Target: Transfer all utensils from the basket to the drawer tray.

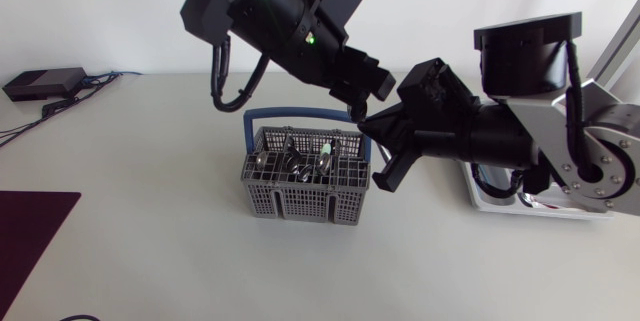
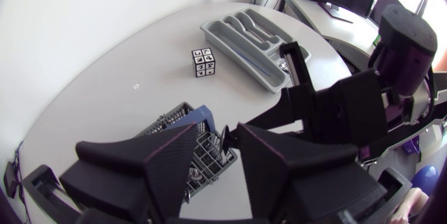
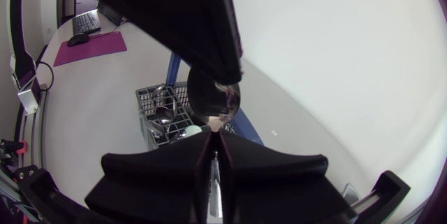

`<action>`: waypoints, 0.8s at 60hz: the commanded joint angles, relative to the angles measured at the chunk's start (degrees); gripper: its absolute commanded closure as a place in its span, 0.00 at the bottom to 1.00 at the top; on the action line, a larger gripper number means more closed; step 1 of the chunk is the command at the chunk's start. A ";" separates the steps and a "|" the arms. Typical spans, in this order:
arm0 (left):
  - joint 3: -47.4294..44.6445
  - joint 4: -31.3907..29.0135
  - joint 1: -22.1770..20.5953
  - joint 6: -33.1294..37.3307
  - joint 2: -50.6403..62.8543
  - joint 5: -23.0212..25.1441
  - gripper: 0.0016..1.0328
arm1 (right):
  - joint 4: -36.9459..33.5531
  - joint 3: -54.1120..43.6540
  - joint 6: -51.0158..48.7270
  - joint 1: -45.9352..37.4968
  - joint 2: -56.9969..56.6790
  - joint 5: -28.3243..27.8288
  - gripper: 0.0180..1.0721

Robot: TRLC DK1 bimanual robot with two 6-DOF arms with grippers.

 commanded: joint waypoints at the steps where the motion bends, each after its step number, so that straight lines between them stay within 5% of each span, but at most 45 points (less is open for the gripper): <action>1: 3.16 0.06 1.03 -1.70 0.89 0.45 0.23 | -1.10 -1.70 -0.61 -0.05 -0.22 -0.54 0.95; 14: 4.12 3.31 2.35 -1.43 -1.92 0.45 0.15 | -5.14 -5.75 -4.92 -2.77 -3.92 -4.32 0.95; 24: 4.74 1.46 4.90 0.06 -2.62 -0.26 0.15 | -12.70 -7.15 -12.65 -13.32 -5.85 -14.42 0.95; 38: -1.68 -0.82 8.32 2.26 -4.91 -2.36 0.15 | -29.05 -5.31 -39.37 -33.36 -1.28 -24.18 0.95; 48: -6.77 -0.65 10.43 3.58 -7.46 -3.24 0.16 | -39.42 0.58 -59.41 -46.02 9.00 -24.97 0.94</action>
